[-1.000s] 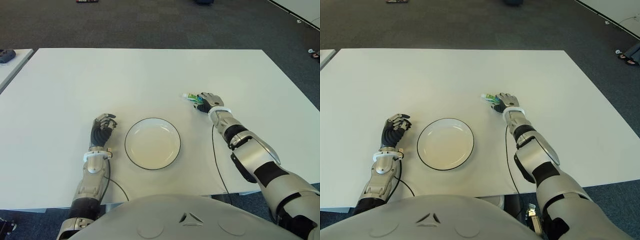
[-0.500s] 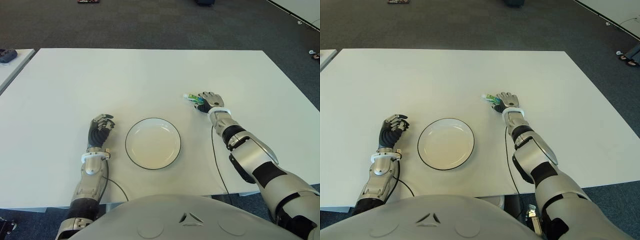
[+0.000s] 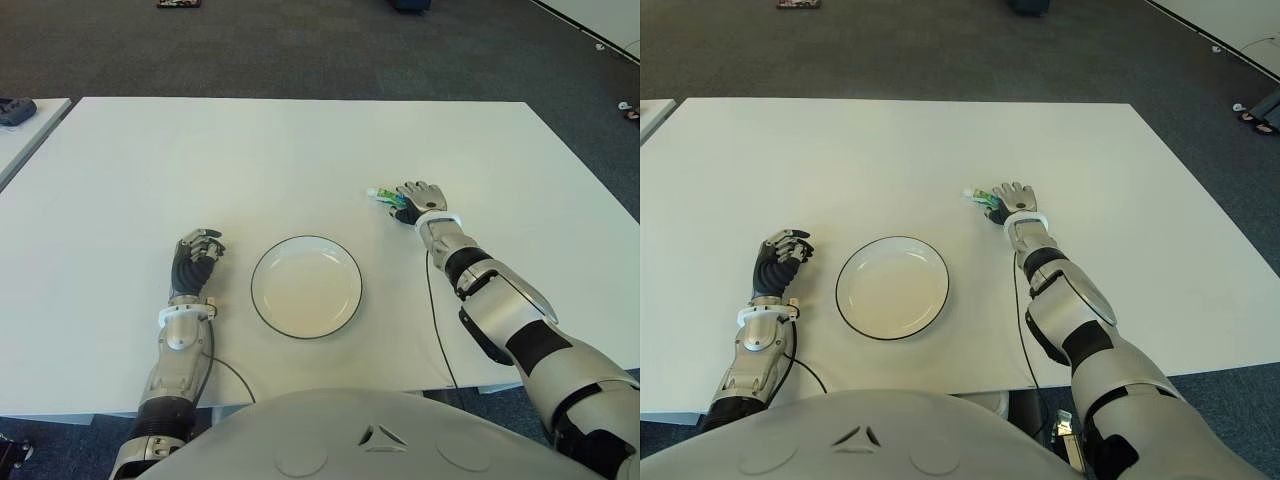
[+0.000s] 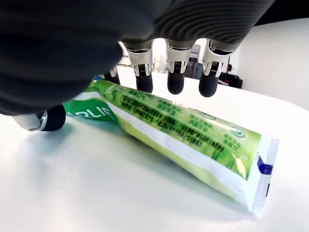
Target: Put the toothpaste on the table into the plate.
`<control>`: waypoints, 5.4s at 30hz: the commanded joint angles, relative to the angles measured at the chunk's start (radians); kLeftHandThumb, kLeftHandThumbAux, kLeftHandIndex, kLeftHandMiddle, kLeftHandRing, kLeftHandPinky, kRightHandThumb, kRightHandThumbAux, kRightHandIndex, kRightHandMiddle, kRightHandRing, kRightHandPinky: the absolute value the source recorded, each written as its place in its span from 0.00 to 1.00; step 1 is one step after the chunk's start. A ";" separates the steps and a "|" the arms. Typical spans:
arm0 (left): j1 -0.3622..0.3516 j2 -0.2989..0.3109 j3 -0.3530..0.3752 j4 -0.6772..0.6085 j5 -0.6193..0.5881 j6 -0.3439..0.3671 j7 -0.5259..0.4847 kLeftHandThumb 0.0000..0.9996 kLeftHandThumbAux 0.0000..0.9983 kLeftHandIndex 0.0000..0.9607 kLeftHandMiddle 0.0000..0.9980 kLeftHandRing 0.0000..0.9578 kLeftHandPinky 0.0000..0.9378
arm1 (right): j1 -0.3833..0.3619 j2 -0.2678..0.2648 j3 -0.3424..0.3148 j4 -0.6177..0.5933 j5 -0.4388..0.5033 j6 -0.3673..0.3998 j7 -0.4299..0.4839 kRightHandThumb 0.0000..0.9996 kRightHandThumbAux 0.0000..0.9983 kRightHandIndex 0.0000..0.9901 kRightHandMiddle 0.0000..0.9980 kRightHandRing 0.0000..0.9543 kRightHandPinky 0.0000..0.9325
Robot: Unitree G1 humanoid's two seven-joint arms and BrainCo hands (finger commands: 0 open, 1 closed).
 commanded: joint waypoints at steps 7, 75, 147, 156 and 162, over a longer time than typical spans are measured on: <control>0.016 0.002 0.004 0.036 -0.007 0.017 -0.016 0.71 0.72 0.45 0.59 0.59 0.56 | 0.058 -0.005 -0.049 0.029 0.034 -0.034 -0.031 0.72 0.67 0.44 0.64 0.68 0.75; -0.016 0.008 -0.004 0.033 0.003 0.044 -0.013 0.71 0.72 0.45 0.59 0.60 0.57 | -0.031 0.006 -0.194 -0.101 0.103 -0.294 -0.337 0.71 0.72 0.45 0.84 0.88 0.92; -0.027 -0.005 -0.003 0.058 0.005 0.012 0.001 0.71 0.72 0.45 0.58 0.60 0.57 | 0.394 -0.153 0.006 -0.999 -0.260 -0.861 -0.128 0.72 0.71 0.45 0.89 0.94 0.97; -0.030 -0.003 -0.002 0.065 0.005 0.008 0.000 0.71 0.72 0.45 0.58 0.60 0.58 | 0.386 -0.171 0.051 -0.956 -0.333 -0.845 -0.178 0.72 0.71 0.45 0.90 0.94 0.98; -0.029 -0.001 -0.003 0.061 0.008 0.010 0.000 0.71 0.72 0.45 0.58 0.60 0.57 | 0.374 -0.175 0.071 -0.931 -0.350 -0.828 -0.193 0.71 0.71 0.44 0.82 0.86 0.88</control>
